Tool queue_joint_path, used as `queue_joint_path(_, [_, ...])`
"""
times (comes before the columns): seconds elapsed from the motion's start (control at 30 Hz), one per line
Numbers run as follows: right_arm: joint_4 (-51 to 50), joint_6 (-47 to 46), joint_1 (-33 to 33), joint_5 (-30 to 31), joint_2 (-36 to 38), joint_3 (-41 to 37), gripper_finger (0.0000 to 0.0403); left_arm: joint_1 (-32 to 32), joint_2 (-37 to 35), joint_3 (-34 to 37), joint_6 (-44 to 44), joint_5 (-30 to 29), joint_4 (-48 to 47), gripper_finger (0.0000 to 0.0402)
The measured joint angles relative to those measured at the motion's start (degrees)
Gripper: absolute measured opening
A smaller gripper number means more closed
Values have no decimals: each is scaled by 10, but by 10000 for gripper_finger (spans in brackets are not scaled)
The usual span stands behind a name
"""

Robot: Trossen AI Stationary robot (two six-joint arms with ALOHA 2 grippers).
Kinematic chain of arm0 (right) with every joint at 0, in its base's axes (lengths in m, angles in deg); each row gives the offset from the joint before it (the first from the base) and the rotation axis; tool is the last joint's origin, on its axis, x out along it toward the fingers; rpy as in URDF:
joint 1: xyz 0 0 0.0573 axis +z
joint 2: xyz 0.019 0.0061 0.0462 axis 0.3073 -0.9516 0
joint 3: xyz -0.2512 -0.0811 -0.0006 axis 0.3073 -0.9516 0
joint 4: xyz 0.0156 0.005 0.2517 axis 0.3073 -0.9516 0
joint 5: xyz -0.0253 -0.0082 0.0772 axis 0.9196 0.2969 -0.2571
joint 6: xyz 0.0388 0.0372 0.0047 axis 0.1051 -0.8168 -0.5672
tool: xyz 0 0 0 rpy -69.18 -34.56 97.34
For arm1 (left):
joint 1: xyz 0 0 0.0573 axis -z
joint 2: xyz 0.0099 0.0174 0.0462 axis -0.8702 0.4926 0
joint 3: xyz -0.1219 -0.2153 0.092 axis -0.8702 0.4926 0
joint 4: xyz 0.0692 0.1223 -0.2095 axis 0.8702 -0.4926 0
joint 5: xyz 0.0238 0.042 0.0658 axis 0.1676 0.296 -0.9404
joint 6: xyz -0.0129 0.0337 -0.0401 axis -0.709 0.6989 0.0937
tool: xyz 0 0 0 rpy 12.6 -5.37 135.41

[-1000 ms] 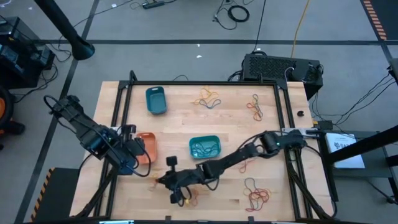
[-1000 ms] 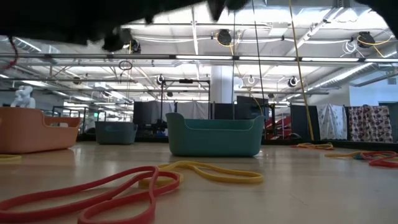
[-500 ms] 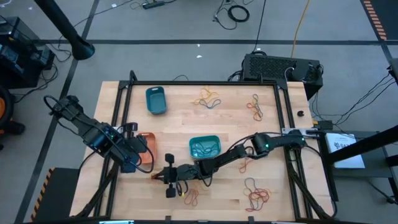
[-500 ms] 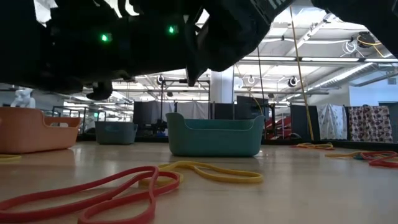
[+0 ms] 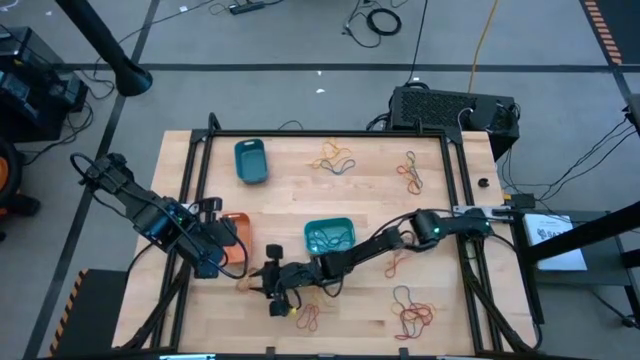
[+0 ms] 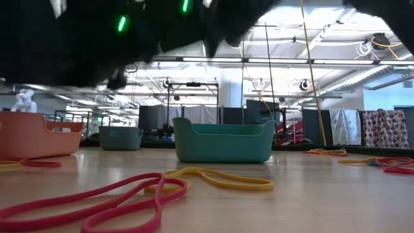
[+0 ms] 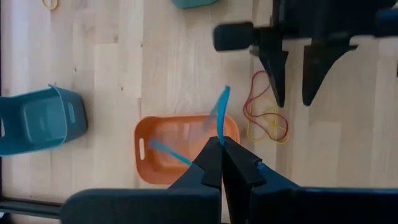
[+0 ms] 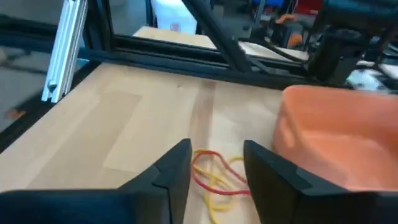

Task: Sort rubber bands into baskets
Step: Put the blue rubber band into the green bin

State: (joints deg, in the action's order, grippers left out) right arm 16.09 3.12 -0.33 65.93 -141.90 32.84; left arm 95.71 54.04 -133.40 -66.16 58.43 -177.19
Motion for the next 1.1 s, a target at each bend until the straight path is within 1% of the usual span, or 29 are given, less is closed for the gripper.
queue_joint_path(0.07, [-81,2,0,9,38,0,153,0,0,0,6,-8,2,2])
queue_joint_path(0.13, [-182,-15,2,34,78,1,156,0,0,0,9,-20,9,2])
queue_joint_path(0.17, [-234,-25,5,52,96,1,157,-1,0,0,14,-26,16,2])
queue_joint_path(0.23, [-328,-52,12,108,125,1,156,-4,1,0,34,-27,40,2])
queue_joint_path(0.33, [-461,-85,33,212,157,1,152,-20,5,0,65,-27,81,2])
queue_joint_path(0.43, [-606,-123,64,378,180,1,143,-49,17,0,104,-27,126,2])
queue_joint_path(0.5, [-728,-197,83,492,194,1,136,-70,31,0,139,-26,149,2])
queue_joint_path(0.53, [-796,-255,93,531,202,1,133,-79,38,0,157,-25,159,2])
queue_joint_path(0.57, [-865,-324,102,554,208,1,129,-90,45,0,177,-25,172,2])
queue_joint_path(0.67, [-1068,-556,121,566,225,1,118,-119,73,0,239,-5,218,2])
queue_joint_path(0.7, [-1096,-614,128,567,226,-2,114,-130,84,0,263,8,237,2])
queue_joint_path(0.73, [-1082,-612,133,569,233,-16,109,-140,94,0,286,21,256,2])
queue_joint_path(0.8, [-1048,-552,144,545,262,-60,95,-159,113,0,327,47,288,2])
queue_joint_path(0.83, [-1045,-543,143,533,273,-74,86,-170,122,0,344,59,305,2])
queue_joint_path(0.9, [-1083,-576,137,498,314,-111,63,-191,137,0,370,77,335,2])
queue_joint_path(0.93, [-1091,-591,127,479,339,-136,49,-202,146,0,380,83,344,2])
queue_joint_path(1.0, [-1062,-587,112,452,404,-194,19,-226,157,0,399,94,378,2])
queue_joint_path(1.03, [-1048,-585,106,434,440,-225,10,-237,163,0,408,102,386,2])
queue_joint_path(1.1, [-1004,-579,90,386,516,-288,6,-261,172,0,415,126,407,2])
